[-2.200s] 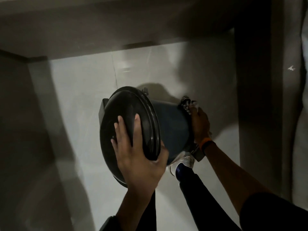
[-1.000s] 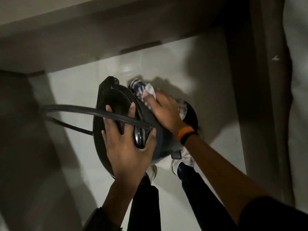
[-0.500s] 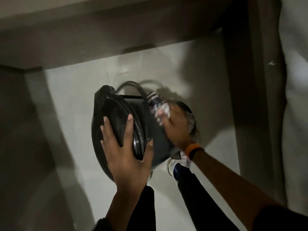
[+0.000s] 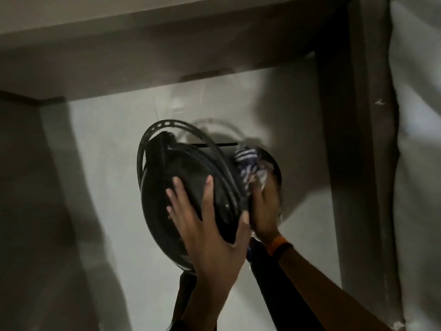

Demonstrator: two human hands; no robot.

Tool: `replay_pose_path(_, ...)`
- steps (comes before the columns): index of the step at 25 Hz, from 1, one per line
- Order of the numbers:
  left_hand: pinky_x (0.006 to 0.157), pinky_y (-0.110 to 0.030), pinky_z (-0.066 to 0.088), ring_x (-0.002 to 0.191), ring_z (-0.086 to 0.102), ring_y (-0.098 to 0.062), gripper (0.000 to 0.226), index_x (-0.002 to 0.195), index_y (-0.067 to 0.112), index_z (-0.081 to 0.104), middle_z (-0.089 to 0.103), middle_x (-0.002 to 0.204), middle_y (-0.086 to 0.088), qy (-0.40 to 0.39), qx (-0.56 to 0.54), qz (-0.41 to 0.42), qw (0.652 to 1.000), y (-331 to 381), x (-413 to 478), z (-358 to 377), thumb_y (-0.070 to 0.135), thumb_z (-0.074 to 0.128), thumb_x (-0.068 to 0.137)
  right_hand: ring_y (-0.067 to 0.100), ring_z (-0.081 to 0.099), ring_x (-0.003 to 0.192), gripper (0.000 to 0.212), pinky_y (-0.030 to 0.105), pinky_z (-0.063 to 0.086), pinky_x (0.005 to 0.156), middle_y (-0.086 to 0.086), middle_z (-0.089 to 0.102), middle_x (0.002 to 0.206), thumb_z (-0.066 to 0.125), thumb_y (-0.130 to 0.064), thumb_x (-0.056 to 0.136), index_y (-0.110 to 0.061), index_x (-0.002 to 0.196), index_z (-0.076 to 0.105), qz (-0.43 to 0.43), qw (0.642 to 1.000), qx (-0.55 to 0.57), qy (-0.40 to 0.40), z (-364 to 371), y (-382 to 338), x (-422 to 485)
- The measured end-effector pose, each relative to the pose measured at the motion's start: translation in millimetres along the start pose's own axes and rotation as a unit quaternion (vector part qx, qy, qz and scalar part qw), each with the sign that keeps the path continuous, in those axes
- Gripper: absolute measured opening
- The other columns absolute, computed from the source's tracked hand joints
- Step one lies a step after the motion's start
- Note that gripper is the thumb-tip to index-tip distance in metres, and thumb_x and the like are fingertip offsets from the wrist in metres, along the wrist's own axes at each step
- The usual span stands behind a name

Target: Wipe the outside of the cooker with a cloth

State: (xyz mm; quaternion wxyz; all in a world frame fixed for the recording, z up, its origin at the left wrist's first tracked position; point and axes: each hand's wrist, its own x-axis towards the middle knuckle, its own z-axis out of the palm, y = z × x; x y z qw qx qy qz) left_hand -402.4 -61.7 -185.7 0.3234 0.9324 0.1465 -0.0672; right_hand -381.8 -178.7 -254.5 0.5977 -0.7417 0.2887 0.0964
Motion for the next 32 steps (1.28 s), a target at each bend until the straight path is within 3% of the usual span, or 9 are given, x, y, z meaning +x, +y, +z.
replay_pose_path(3,0.124,-0.058,0.024,0.157,0.020,-0.026,0.074,0.154,0.012,0.035,0.028,0.167,-0.011,-0.065,-0.001,0.138,0.988,-9.7,9.2,3.4,0.056,0.050,0.096,0.013,0.064,0.087,0.033,0.054,0.056,0.101,-0.017,0.070,0.086,0.062,-0.074,0.089,-0.042,0.088,0.073,0.170,0.982,0.083,-0.024,-26.0,28.3,59.3)
replay_pose_path(7,0.126,-0.056,0.016,0.158,0.018,-0.022,0.079,0.157,0.015,0.033,0.026,0.168,-0.006,-0.106,0.223,0.240,0.939,-11.0,45.0,25.9,0.066,0.042,0.097,0.018,0.075,0.083,0.035,0.032,0.063,0.080,0.003,0.078,0.096,0.064,-0.048,0.089,-0.017,0.100,0.078,0.278,0.902,0.317,-0.089,-17.4,-2.4,75.4)
replay_pose_path(11,0.125,-0.061,0.014,0.158,0.016,-0.024,0.078,0.160,0.018,0.023,0.022,0.170,-0.005,-0.117,0.279,0.267,0.915,-31.8,65.5,26.8,0.065,0.038,0.099,0.012,0.075,0.069,0.036,0.023,0.060,0.061,-0.003,0.079,0.076,0.049,-0.029,0.107,-0.017,0.090,0.079,0.280,0.929,0.238,-0.036,-16.9,-4.3,94.3)
replay_pose_path(14,0.124,-0.062,0.016,0.158,0.010,-0.026,0.080,0.161,0.018,0.016,0.011,0.171,-0.005,-0.114,0.303,0.263,0.909,-30.5,68.2,28.7,0.066,0.036,0.100,0.018,0.073,0.080,0.033,0.024,0.057,0.060,0.005,0.079,0.099,0.050,-0.029,0.108,-0.008,0.113,0.075,0.283,0.948,0.142,0.038,-17.9,-11.5,104.5)
replay_pose_path(19,0.123,-0.063,0.020,0.158,0.005,-0.032,0.081,0.162,0.017,0.009,0.003,0.172,-0.009,-0.136,0.252,0.179,0.941,-2.1,51.7,32.0,0.064,0.033,0.101,0.014,0.069,0.090,0.028,0.038,0.063,0.079,0.005,0.073,0.108,0.046,-0.028,0.113,-0.015,0.111,0.071,0.121,0.975,0.075,0.170,-16.8,-91.8,86.1)
replay_pose_path(22,0.122,-0.060,0.026,0.158,0.008,-0.032,0.079,0.162,0.013,0.015,0.008,0.171,-0.013,-0.109,0.217,0.160,0.957,20.3,84.3,10.4,0.058,0.037,0.101,-0.003,0.069,0.088,0.021,0.021,0.057,0.080,0.003,0.072,0.102,0.051,-0.019,0.111,-0.012,0.110,0.071,-0.074,0.984,0.055,0.153,-3.4,-170.8,81.7)
replay_pose_path(26,0.127,-0.056,0.016,0.158,0.008,-0.032,0.071,0.160,0.010,0.019,0.016,0.170,-0.015,-0.003,0.202,0.163,0.966,54.9,202.6,-37.8,0.049,0.037,0.103,0.029,0.055,0.125,0.047,0.040,0.043,0.105,0.025,0.066,0.134,0.049,-0.030,0.098,0.000,0.129,0.067,-0.366,0.890,-0.228,0.149,32.1,-243.2,145.6)
replay_pose_path(29,0.128,-0.057,0.008,0.159,0.006,-0.033,0.072,0.161,0.009,0.013,0.012,0.170,-0.016,-0.018,0.216,0.185,0.959,67.6,285.7,-62.1,0.051,0.032,0.105,0.041,0.029,0.158,0.071,0.070,0.018,0.125,0.020,0.035,0.169,0.037,-0.054,0.099,-0.015,0.157,0.044,-0.293,0.827,-0.480,0.023,55.2,-256.1,201.8)
replay_pose_path(32,0.128,-0.054,0.004,0.159,0.001,-0.029,0.072,0.161,0.010,0.006,0.005,0.172,-0.013,-0.115,0.257,0.199,0.939,64.8,324.1,-71.4,0.052,0.028,0.107,0.034,0.002,0.165,0.074,0.070,-0.001,0.127,0.013,0.007,0.178,0.027,-0.060,0.105,-0.022,0.167,0.014,-0.254,0.784,-0.564,-0.039,57.3,-253.2,228.8)
